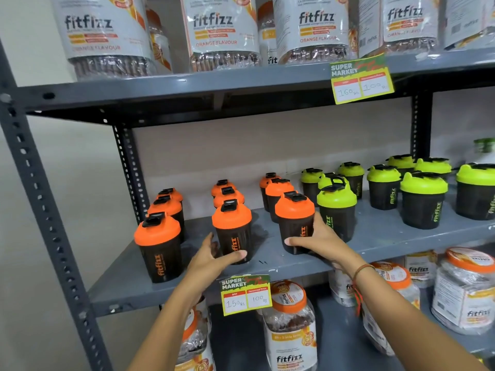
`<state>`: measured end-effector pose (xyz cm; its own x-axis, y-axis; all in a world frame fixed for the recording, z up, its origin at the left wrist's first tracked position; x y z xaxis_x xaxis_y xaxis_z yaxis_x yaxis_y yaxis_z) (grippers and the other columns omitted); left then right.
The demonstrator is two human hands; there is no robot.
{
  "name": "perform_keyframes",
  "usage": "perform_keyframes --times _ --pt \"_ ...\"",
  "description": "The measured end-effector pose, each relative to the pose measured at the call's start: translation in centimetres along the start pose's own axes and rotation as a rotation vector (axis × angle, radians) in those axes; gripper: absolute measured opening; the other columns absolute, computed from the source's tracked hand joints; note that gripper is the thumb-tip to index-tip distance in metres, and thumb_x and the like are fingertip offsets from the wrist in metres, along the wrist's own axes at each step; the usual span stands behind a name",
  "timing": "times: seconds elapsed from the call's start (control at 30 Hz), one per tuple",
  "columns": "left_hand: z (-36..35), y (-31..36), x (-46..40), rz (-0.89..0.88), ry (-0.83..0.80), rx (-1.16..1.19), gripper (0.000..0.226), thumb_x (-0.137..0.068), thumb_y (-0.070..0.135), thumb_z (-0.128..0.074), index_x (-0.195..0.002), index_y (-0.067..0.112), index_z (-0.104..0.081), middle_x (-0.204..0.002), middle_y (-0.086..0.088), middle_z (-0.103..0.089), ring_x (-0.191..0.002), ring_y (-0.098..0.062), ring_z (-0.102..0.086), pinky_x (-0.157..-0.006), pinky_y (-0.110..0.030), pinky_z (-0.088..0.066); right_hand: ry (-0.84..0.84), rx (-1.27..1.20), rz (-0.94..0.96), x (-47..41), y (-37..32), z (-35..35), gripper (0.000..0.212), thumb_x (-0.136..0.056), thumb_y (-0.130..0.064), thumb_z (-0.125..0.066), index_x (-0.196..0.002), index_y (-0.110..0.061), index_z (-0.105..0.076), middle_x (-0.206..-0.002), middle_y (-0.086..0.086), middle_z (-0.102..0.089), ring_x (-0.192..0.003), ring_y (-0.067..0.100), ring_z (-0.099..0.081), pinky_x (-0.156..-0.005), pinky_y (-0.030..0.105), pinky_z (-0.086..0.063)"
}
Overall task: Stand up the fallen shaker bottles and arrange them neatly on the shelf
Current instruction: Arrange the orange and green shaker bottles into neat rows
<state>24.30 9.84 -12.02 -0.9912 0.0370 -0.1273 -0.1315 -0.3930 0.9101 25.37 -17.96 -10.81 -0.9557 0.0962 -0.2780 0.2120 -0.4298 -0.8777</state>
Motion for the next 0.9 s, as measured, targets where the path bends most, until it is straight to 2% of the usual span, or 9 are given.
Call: perform_keyframes --times 0.13,0.2,0.3,0.43,0.63,0.73,0.9 --pt "-0.2 0.0 -1.1 0.0 0.037 0.012 0.092 -0.061 0.039 -0.085 -0.137 0.024 -0.037 -0.128 0.004 -0.056 -0.114 -0.015 -0.053 -0.098 -0.033 -0.041 0.0 -0.026 0.016 -0.7 0.9 0.3 0.085 -0.047 -0.047 -0.088 -0.121 -0.036 -0.047 -0.123 -0.006 -0.065 -0.114 0.016 -0.062 -0.102 0.045 -0.049" --pt "-0.3 -0.1 -1.5 0.002 0.038 0.01 0.085 -0.061 0.038 -0.085 -0.133 0.025 -0.042 -0.127 0.004 -0.058 -0.115 -0.015 -0.055 -0.099 -0.034 -0.043 -0.004 -0.046 0.031 -0.8 1.2 0.4 0.075 -0.048 -0.047 -0.089 -0.111 -0.045 -0.05 -0.12 -0.009 -0.067 -0.113 0.014 -0.064 -0.101 0.045 -0.05" --pt "-0.1 -0.1 -1.6 -0.032 0.075 -0.022 0.073 -0.063 0.042 -0.083 -0.126 0.026 -0.049 -0.122 0.005 -0.063 -0.112 -0.015 -0.059 -0.099 -0.037 -0.046 -0.018 -0.054 0.047 -0.6 1.0 0.2 0.071 -0.048 -0.048 -0.09 -0.107 -0.045 -0.051 -0.118 -0.012 -0.067 -0.112 0.012 -0.064 -0.101 0.043 -0.051" --pt "0.0 0.2 -1.0 -0.063 0.131 -0.09 0.076 -0.063 0.048 -0.081 -0.127 0.024 -0.049 -0.122 0.005 -0.064 -0.11 -0.014 -0.06 -0.1 -0.043 -0.047 -0.015 -0.048 0.076 -0.3 0.6 0.0 0.08 -0.047 -0.051 -0.091 -0.115 -0.038 -0.051 -0.119 -0.011 -0.066 -0.111 0.01 -0.064 -0.101 0.041 -0.051" --pt "0.5 0.5 -0.4 -0.072 0.211 -0.146 0.081 -0.056 0.058 -0.079 -0.124 0.024 -0.052 -0.117 0.007 -0.067 -0.106 -0.013 -0.062 -0.095 -0.043 -0.051 -0.043 -0.07 0.104 0.2 0.2 -0.6 0.077 -0.057 -0.037 -0.093 -0.121 -0.031 -0.05 -0.117 -0.014 -0.066 -0.106 0.0 -0.064 -0.097 0.032 -0.052" --pt "0.6 0.4 -0.3 -0.068 0.219 -0.14 0.082 -0.054 0.058 -0.08 -0.124 0.023 -0.053 -0.115 0.007 -0.068 -0.104 -0.011 -0.063 -0.094 -0.041 -0.052 -0.055 -0.073 0.113 0.3 0.1 -0.8 0.083 -0.054 -0.042 -0.092 -0.124 -0.029 -0.05 -0.121 -0.01 -0.066 -0.109 0.005 -0.065 -0.099 0.034 -0.052" --pt "0.4 0.4 -0.3 -0.077 0.182 -0.105 0.079 -0.056 0.048 -0.085 -0.123 0.02 -0.054 -0.115 0.005 -0.068 -0.104 -0.01 -0.063 -0.094 -0.035 -0.05 -0.028 -0.07 0.104 0.2 0.2 -0.4 0.083 -0.054 -0.043 -0.092 -0.124 -0.031 -0.05 -0.119 -0.01 -0.067 -0.11 0.009 -0.065 -0.1 0.039 -0.052"
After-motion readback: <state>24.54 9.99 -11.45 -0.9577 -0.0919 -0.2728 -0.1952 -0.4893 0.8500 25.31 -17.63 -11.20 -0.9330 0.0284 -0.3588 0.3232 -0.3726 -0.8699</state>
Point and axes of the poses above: each hand's wrist, its own x-axis away from the middle knuckle, its own z-axis out of the back of the hand, y = z × x, the point moved 8 cm from there along -x, towards the middle knuckle
